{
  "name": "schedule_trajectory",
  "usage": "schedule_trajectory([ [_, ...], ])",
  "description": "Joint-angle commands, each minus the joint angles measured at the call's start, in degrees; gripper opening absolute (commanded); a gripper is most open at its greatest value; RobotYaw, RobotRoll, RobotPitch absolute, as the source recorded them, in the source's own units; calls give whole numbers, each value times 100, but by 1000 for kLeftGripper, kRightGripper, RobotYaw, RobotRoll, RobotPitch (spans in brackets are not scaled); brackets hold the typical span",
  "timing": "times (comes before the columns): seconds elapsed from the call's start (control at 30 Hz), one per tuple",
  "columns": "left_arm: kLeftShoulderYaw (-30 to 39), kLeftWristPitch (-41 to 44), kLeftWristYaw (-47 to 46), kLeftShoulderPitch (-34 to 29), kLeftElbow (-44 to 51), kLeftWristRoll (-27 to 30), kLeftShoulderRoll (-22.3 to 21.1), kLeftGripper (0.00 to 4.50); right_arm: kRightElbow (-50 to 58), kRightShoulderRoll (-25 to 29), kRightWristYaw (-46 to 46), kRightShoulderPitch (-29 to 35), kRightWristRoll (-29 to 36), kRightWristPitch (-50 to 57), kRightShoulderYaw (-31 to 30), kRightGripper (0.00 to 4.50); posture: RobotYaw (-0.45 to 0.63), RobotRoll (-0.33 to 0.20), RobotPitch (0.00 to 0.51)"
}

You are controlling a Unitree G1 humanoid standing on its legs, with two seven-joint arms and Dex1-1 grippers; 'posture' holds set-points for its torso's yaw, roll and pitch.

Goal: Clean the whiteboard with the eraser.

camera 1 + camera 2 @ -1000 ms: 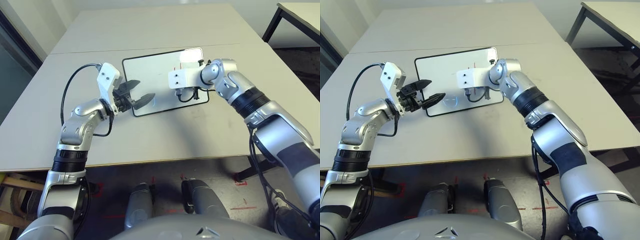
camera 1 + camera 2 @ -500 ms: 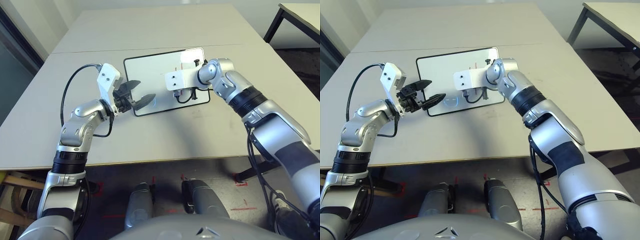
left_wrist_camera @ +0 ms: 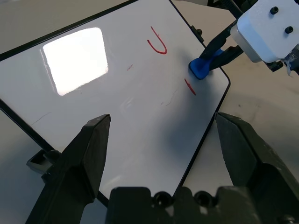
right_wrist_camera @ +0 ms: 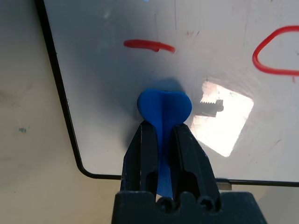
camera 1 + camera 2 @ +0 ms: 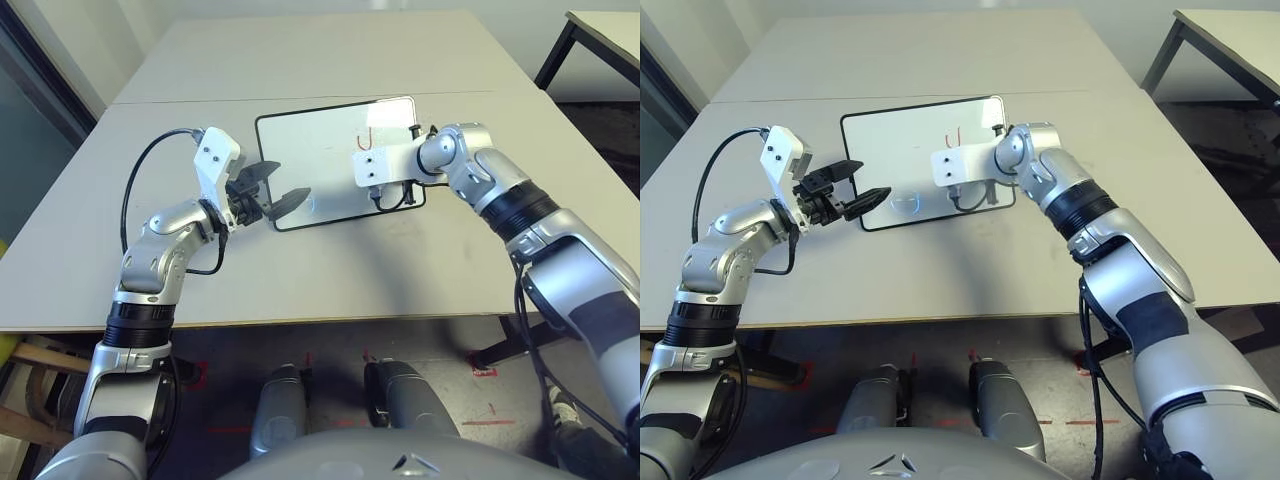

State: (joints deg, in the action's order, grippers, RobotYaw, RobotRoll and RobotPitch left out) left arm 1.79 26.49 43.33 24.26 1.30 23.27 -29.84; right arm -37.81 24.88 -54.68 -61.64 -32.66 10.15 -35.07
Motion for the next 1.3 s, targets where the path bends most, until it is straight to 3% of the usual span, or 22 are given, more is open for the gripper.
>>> schedule_trajectory([
  [0.03,-9,45,35,-31,23,-20,-16,4500,-220,84,-13,219,-145,145,-29,143,-66,0,88],
  [0.5,-4,66,26,-64,36,-15,-20,4500,686,-414,-39,336,-279,437,-102,142,-59,0,93],
  [1.07,28,107,10,-215,133,-1,-42,4500,633,-1035,-97,139,-403,362,-203,141,-36,0,94],
  [1.3,29,119,12,-250,159,4,-44,4500,515,-936,-137,140,-498,247,-195,141,-35,0,94],
])
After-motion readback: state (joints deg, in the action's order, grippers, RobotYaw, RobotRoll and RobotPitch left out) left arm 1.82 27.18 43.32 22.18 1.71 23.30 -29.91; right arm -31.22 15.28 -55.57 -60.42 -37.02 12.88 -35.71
